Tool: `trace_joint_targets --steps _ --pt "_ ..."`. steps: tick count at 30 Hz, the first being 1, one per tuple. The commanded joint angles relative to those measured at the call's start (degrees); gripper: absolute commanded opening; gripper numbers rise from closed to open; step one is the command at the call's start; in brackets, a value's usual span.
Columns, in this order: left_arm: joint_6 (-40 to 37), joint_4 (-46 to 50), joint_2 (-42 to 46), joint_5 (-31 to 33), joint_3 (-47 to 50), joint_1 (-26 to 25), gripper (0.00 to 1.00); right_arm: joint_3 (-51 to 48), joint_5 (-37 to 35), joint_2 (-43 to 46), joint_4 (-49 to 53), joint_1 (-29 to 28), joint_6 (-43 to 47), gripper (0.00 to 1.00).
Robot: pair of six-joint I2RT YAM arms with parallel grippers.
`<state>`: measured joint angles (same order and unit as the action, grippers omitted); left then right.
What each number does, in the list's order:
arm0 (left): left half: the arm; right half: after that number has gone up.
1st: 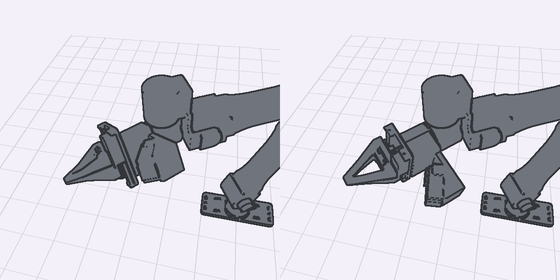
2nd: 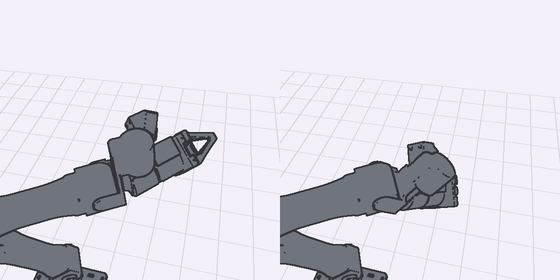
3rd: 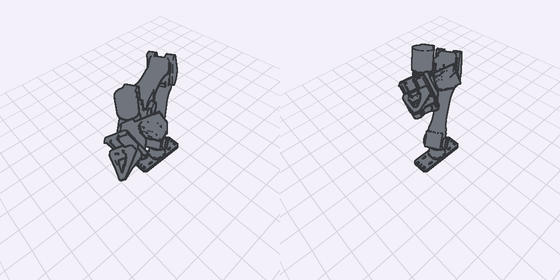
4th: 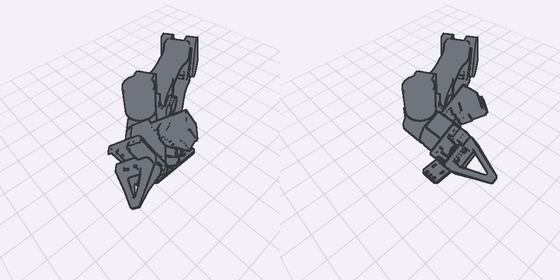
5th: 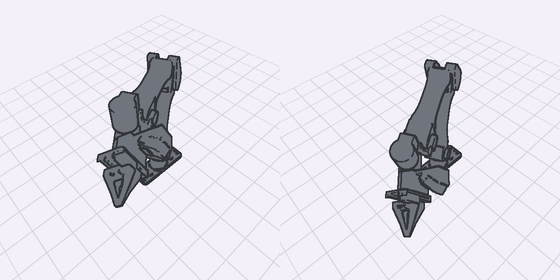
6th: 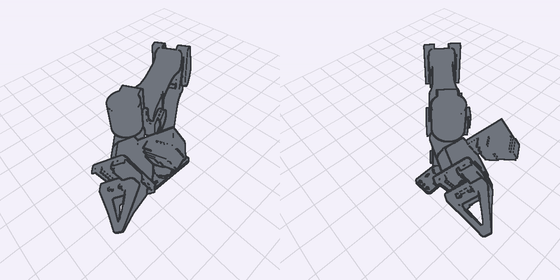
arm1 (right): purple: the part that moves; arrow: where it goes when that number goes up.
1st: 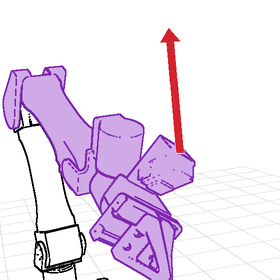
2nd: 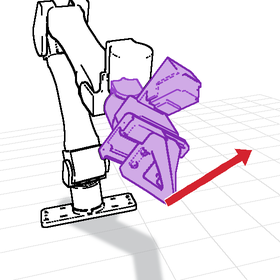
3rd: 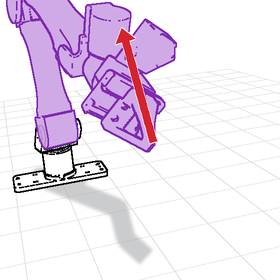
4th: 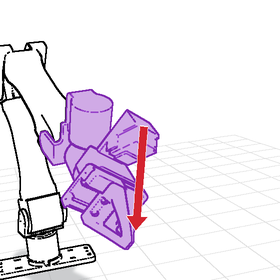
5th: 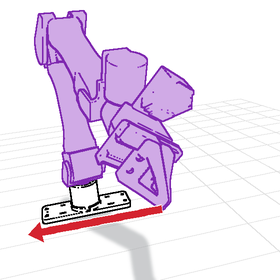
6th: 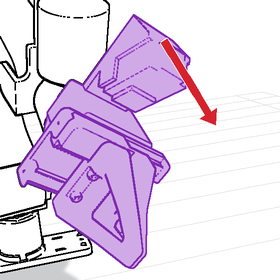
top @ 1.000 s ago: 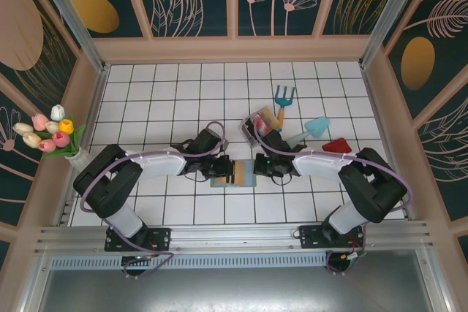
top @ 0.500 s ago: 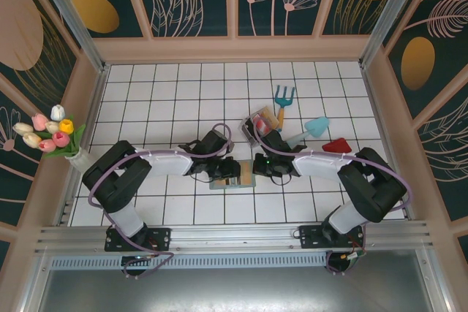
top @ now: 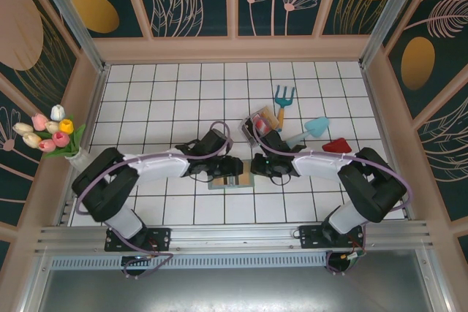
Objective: Put the credit cards into the card holder
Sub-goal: Insert the credit card into the card slot, then close the card holder at the center of the table.
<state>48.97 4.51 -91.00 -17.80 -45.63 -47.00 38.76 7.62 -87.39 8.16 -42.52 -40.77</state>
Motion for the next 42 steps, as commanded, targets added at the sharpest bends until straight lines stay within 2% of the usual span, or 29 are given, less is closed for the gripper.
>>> trace_joint_targets --steps 1,6,8,12,14,17,20,25,34,39,42 --pt "-1.3 4.9 4.8 6.6 0.5 0.1 0.54 1.1 -2.9 1.8 5.5 -0.4 0.0 0.25" --pt "-1.9 10.6 7.5 13.0 1.7 1.0 0.59 1.6 -2.8 2.9 6.9 -0.4 0.1 0.27" --pt "-1.6 10.4 8.5 13.4 3.8 2.7 0.59 1.1 -2.9 3.6 6.8 -0.4 -0.1 0.27" --pt "-0.8 7.6 10.6 11.2 8.4 6.7 0.62 0.5 -0.6 4.2 5.0 -0.4 0.0 0.27" --pt "-0.4 5.6 11.0 9.5 9.9 7.7 0.68 0.7 -0.1 3.6 4.7 -0.4 0.0 0.26" --pt "-0.1 3.9 10.3 9.1 11.2 8.4 0.69 1.0 -0.1 2.5 4.4 -0.4 0.1 0.26" --pt "0.4 0.1 9.1 5.8 12.3 8.7 0.69 1.1 -0.1 1.7 4.4 -0.4 0.2 0.25" --pt "0.4 -3.7 6.9 1.3 12.1 8.7 0.65 0.7 0.5 0.6 3.5 -0.4 0.4 0.18" --pt "0.1 -4.9 2.1 0.3 11.2 8.7 0.64 0.6 1.3 -0.7 2.4 -0.5 0.4 0.13" --pt "0.1 -8.7 2.5 -5.4 11.0 8.7 0.5 0.5 1.3 -0.7 2.2 -0.5 0.6 0.09" --pt "0.6 -8.6 4.9 -6.0 10.8 8.7 0.43 0.4 0.8 -0.8 2.3 -0.5 0.7 0.08"
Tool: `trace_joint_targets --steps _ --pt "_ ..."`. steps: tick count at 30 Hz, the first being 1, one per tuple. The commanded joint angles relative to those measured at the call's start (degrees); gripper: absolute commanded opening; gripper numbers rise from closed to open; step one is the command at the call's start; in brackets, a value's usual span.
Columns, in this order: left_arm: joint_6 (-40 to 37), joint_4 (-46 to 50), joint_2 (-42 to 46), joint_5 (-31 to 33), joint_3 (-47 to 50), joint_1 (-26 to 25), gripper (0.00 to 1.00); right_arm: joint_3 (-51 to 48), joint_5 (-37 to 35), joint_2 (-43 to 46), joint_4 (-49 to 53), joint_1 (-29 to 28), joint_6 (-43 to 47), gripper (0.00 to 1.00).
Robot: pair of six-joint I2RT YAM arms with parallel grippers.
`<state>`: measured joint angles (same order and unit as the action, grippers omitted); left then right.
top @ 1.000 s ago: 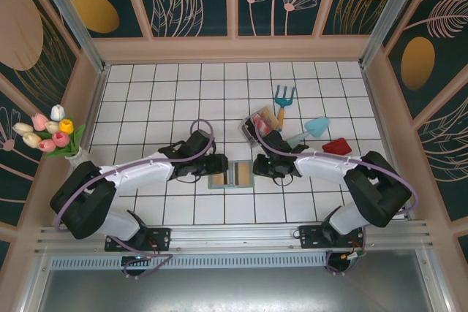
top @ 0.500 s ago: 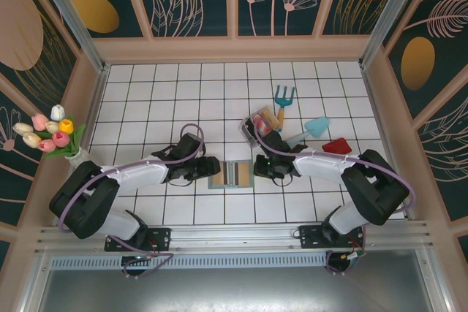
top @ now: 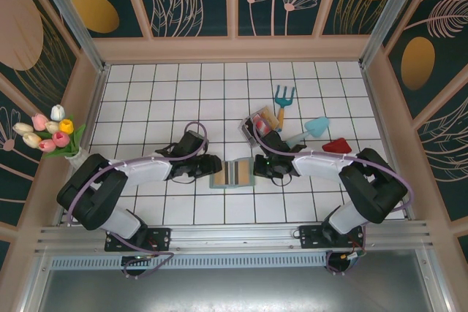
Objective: Put the credit cards into the card holder
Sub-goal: Close the card holder at the center of the table.
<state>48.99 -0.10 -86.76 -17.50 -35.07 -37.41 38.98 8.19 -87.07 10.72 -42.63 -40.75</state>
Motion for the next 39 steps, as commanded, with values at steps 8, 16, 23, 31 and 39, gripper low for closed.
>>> trace_joint_targets --steps 8,16,23,31,39 --pt "2.5 -5.6 7.2 -8.4 0.5 -0.9 0.32 -0.4 -0.7 0.2 0.0 -0.4 -0.1 0.08" --pt "3.8 -12.4 -0.8 -13.9 -3.3 -4.4 0.42 -1.4 0.5 1.6 -2.7 -0.4 -1.6 0.1" --pt "6.2 -12.6 -12.8 -9.1 -9.3 -8.8 0.41 -5.1 -1.7 8.2 -2.6 2.4 -4.9 0.24" --pt "6.7 -14.7 -11.7 -7.6 -6.8 -8.8 0.43 -8.7 3.6 14.9 -1.9 6.9 -3.4 0.3" --pt "6.1 -13.0 -11.9 -6.6 -7.2 -8.8 0.44 -7.1 5.7 13.7 -1.8 6.4 -3.3 0.34"
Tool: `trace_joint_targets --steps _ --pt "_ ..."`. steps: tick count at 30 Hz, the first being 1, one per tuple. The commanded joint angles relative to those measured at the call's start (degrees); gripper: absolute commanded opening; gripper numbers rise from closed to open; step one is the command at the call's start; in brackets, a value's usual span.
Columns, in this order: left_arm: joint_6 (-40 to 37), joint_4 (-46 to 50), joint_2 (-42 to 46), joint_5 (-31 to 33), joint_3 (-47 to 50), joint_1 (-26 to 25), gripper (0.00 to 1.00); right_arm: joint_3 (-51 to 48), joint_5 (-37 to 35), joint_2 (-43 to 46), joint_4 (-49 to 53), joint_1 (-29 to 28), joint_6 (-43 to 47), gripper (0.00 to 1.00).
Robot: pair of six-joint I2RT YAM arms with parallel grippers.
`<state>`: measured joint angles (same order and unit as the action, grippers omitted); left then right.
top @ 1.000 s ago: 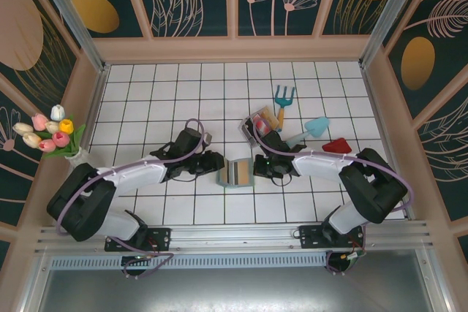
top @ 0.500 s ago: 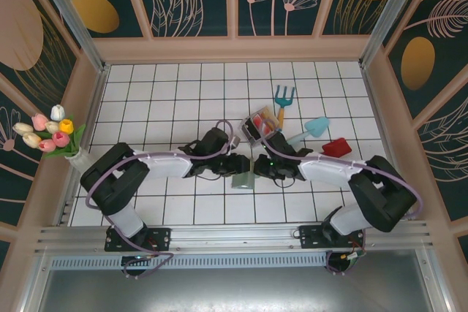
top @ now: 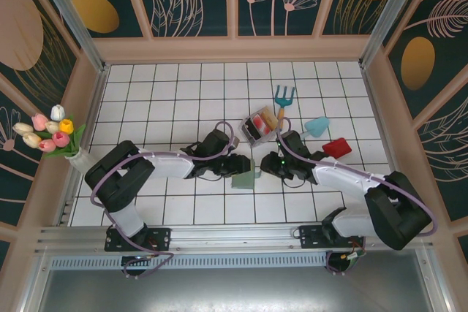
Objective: Put the credit cards into the card holder
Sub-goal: Close the card holder at the center of the table.
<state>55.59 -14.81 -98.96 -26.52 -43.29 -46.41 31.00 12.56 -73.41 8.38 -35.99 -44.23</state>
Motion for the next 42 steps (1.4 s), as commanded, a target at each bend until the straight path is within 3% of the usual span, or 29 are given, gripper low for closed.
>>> trace_joint_targets --steps 1,4,14,28,42 --pt "-0.5 1.5 0.3 2.3 1.0 0.2 0.44 1.2 0.4 0.6 1.0 -0.5 -0.1 0.37" --pt "-0.5 1.3 0.3 2.2 0.9 0.2 0.44 1.8 -0.7 2.4 2.1 -0.7 -0.7 0.43" --pt "-0.5 1.3 0.4 2.0 1.0 0.2 0.44 4.4 1.5 -0.5 3.8 -2.1 0.1 0.41" --pt "-0.8 1.9 0.4 1.9 0.7 0.2 0.43 5.2 -0.5 -0.6 6.5 -3.0 0.6 0.19" --pt "-0.9 2.1 0.4 1.7 0.5 0.2 0.43 4.9 -0.6 1.2 8.3 -3.0 0.4 0.21"
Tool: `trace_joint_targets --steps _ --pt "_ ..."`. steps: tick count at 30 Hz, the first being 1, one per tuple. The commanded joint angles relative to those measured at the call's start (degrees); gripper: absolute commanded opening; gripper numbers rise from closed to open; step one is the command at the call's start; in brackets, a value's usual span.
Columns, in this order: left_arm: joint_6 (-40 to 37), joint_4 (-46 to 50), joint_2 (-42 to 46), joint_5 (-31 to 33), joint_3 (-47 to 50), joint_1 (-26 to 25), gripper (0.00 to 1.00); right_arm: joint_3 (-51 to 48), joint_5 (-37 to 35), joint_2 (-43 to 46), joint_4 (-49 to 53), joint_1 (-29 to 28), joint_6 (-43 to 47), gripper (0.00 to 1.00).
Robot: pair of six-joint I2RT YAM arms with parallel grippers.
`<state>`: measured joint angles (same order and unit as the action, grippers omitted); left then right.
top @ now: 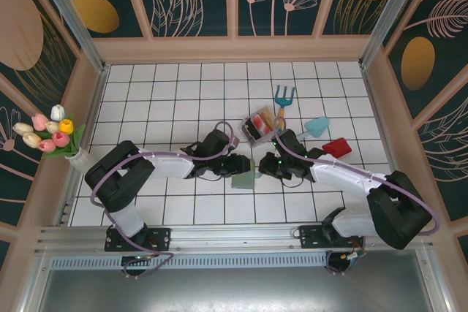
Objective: Put the credit cards into the card holder
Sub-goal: Close the card holder at the center of the table.
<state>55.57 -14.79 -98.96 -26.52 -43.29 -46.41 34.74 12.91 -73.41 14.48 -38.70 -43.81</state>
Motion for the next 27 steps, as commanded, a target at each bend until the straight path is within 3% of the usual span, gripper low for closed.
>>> trace_joint_targets --steps 1,18,27 --pt "-0.9 2.0 0.4 1.6 0.4 0.2 0.43 1.0 -0.9 1.2 2.0 -0.3 0.0 0.21" --pt "-2.3 3.2 2.8 1.5 -0.8 0.2 0.45 1.0 0.9 1.3 -0.1 -0.3 -0.3 0.02" --pt "-7.5 16.5 8.9 13.4 -2.4 0.2 0.51 1.5 0.5 0.7 -2.3 -0.2 -1.7 0.01"
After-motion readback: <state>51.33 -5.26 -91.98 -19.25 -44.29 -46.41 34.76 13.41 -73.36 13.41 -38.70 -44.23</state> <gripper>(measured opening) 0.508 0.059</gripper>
